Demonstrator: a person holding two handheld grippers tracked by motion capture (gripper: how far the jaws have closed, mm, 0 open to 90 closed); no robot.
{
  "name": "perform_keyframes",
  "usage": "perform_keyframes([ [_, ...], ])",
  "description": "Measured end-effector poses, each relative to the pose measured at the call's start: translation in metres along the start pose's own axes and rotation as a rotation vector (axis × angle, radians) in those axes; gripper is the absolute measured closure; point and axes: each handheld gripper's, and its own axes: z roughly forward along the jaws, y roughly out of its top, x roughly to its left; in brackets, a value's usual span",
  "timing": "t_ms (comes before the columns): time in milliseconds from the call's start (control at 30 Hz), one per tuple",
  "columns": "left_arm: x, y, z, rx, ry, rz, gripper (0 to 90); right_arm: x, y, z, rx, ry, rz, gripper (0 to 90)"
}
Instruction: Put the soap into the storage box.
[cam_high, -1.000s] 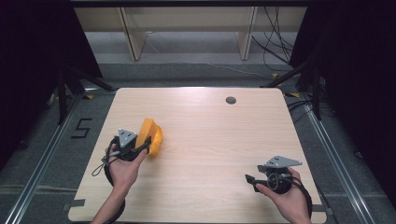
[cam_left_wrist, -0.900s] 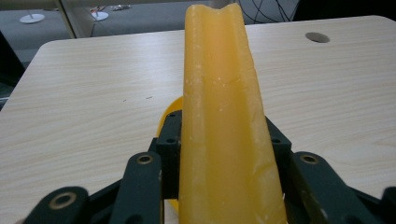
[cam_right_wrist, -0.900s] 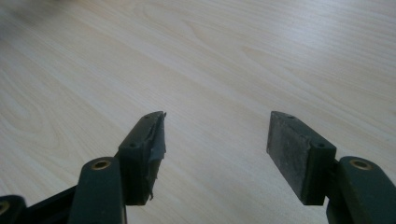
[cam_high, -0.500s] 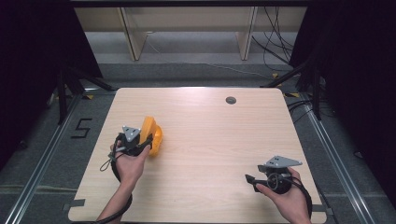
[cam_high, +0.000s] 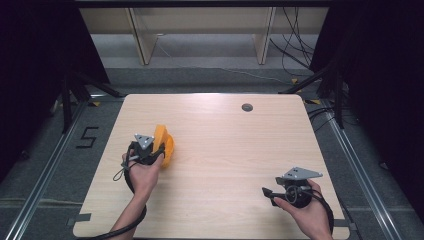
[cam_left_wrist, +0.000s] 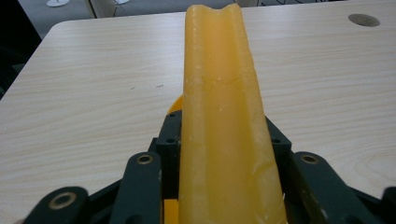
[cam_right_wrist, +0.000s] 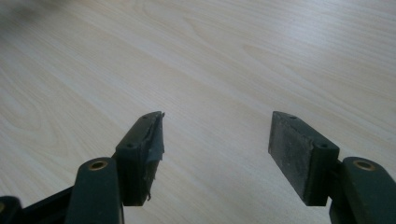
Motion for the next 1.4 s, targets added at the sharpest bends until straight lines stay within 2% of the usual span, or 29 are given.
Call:
perform_keyframes([
  [133, -0.002, -0.001, 0.004, 0.004, 0.005, -0.002, 60.5, 0.001, 0.000, 0.000, 0.003, -0.001, 0.011, 36.1],
  [200, -0.004, -0.002, 0.005, 0.001, 0.006, -0.017, 60.5, 0.000, -0.001, 0.001, 0.003, 0.004, 0.013, 36.0],
  [233, -0.004, -0.002, 0.006, 0.004, 0.004, -0.016, 60.5, -0.001, -0.001, 0.002, 0.007, 0.017, -0.007, 36.0],
  [300, -0.006, -0.003, 0.008, 0.006, 0.007, -0.021, 60.4, -0.001, -0.001, 0.003, -0.004, 0.028, -0.012, 36.0],
  [367, -0.006, -0.005, 0.010, 0.014, 0.013, -0.025, 60.4, 0.001, 0.000, 0.001, 0.003, 0.011, 0.014, 36.0],
  [467, -0.008, -0.007, 0.012, 0.006, 0.019, -0.026, 60.4, 0.002, -0.001, 0.001, 0.005, 0.019, 0.036, 36.0],
  [500, -0.008, -0.007, 0.012, 0.006, 0.020, -0.028, 60.3, -0.001, -0.001, 0.002, 0.003, 0.018, -0.012, 36.0],
  [567, -0.008, -0.007, 0.012, 0.006, 0.019, -0.028, 60.2, -0.001, -0.001, 0.002, -0.002, 0.008, -0.007, 35.9],
  [600, -0.008, -0.007, 0.012, 0.006, 0.019, -0.030, 60.2, 0.001, -0.002, 0.003, -0.006, 0.011, 0.012, 35.9],
  [667, -0.008, -0.007, 0.012, 0.005, 0.014, -0.029, 60.0, 0.003, -0.001, 0.002, 0.009, 0.043, 0.037, 35.9],
  [700, -0.008, -0.007, 0.012, 0.004, 0.011, -0.036, 59.4, 0.001, 0.000, 0.001, 0.015, 0.016, 0.011, 35.8],
  [767, -0.007, -0.006, 0.012, 0.013, -0.008, -0.040, 55.5, 0.001, 0.000, 0.001, 0.014, 0.015, 0.011, 35.7],
  [800, -0.007, -0.006, 0.013, 0.014, -0.015, -0.039, 53.6, 0.003, -0.001, 0.002, 0.011, 0.032, 0.048, 35.7],
  [867, -0.006, -0.004, 0.014, 0.025, -0.040, -0.030, 47.9, 0.003, -0.001, 0.002, 0.005, 0.038, 0.038, 35.6],
  [933, -0.006, -0.004, 0.013, 0.023, -0.056, -0.029, 43.9, 0.002, -0.001, 0.001, 0.011, 0.016, 0.034, 35.6],
  [967, -0.006, -0.003, 0.013, 0.019, -0.060, -0.019, 41.7, 0.001, -0.001, 0.001, 0.010, 0.014, 0.014, 35.5],
  [1100, -0.005, -0.002, 0.009, 0.027, -0.083, 0.008, 31.6, 0.001, -0.001, 0.002, 0.016, 0.016, 0.020, 34.9],
  [1133, -0.005, -0.001, 0.007, 0.024, -0.084, 0.011, 29.9, -0.001, -0.002, 0.003, 0.009, 0.021, 0.001, 34.6],
  [1167, -0.004, -0.001, 0.005, 0.022, -0.084, 0.015, 28.5, 0.000, -0.002, 0.003, 0.025, 0.019, 0.014, 34.4],
  [1267, -0.001, 0.000, 0.000, 0.026, -0.096, 0.032, 25.4, 0.000, -0.002, 0.003, 0.023, 0.023, 0.018, 34.2],
  [1367, -0.001, 0.000, -0.005, 0.022, -0.109, 0.030, 23.8, 0.001, -0.002, 0.003, 0.033, 0.018, 0.033, 34.0],
  [1400, 0.000, 0.001, -0.007, 0.023, -0.115, 0.032, 23.6, 0.000, -0.002, 0.003, 0.028, 0.017, 0.018, 33.9],
])
